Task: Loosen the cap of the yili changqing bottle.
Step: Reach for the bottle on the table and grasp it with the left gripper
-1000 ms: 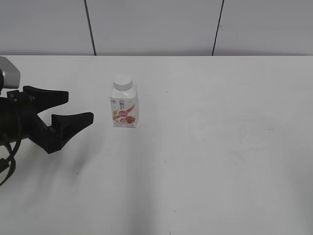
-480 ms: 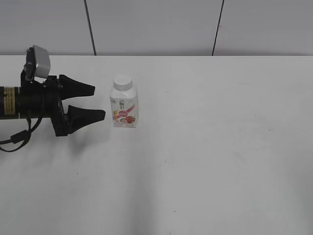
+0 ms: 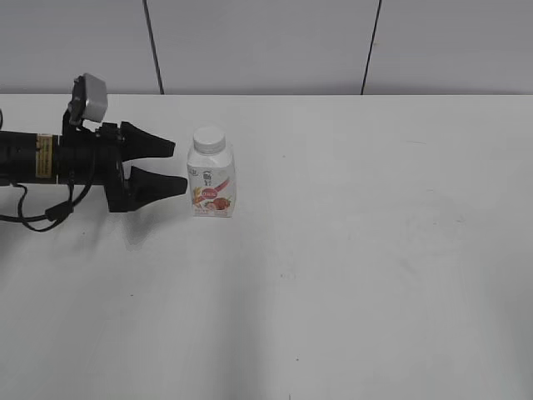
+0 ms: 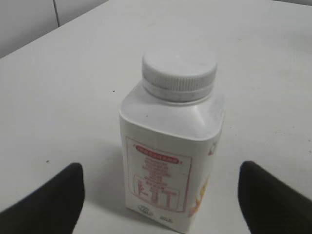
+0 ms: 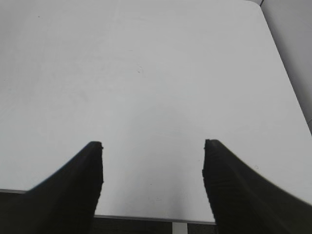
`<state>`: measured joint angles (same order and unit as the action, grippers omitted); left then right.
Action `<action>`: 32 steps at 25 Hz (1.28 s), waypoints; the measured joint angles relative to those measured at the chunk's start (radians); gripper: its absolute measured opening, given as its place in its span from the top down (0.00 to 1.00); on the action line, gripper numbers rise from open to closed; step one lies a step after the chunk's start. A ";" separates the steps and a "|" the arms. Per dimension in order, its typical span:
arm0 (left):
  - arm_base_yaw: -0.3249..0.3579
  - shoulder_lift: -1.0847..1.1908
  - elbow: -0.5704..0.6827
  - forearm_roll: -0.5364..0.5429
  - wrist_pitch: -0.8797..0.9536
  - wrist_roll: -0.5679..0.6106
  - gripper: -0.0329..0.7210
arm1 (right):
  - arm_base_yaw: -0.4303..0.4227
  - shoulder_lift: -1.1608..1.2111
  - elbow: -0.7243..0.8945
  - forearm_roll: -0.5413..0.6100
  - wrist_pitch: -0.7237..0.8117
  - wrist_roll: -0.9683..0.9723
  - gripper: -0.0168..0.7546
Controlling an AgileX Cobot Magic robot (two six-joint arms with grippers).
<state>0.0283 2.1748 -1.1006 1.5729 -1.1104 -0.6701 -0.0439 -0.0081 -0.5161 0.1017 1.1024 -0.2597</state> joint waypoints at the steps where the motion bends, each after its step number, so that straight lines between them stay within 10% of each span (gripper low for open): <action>1: 0.000 0.019 -0.021 0.012 -0.009 -0.010 0.18 | 0.000 0.000 0.000 0.000 0.000 0.000 0.31; 32: -0.128 0.305 -0.337 0.094 -0.072 -0.050 0.24 | 0.000 0.000 0.000 0.000 0.000 0.000 0.31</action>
<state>-0.0997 2.4802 -1.4373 1.6670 -1.1822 -0.7201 -0.0439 -0.0081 -0.5161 0.1017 1.1024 -0.2597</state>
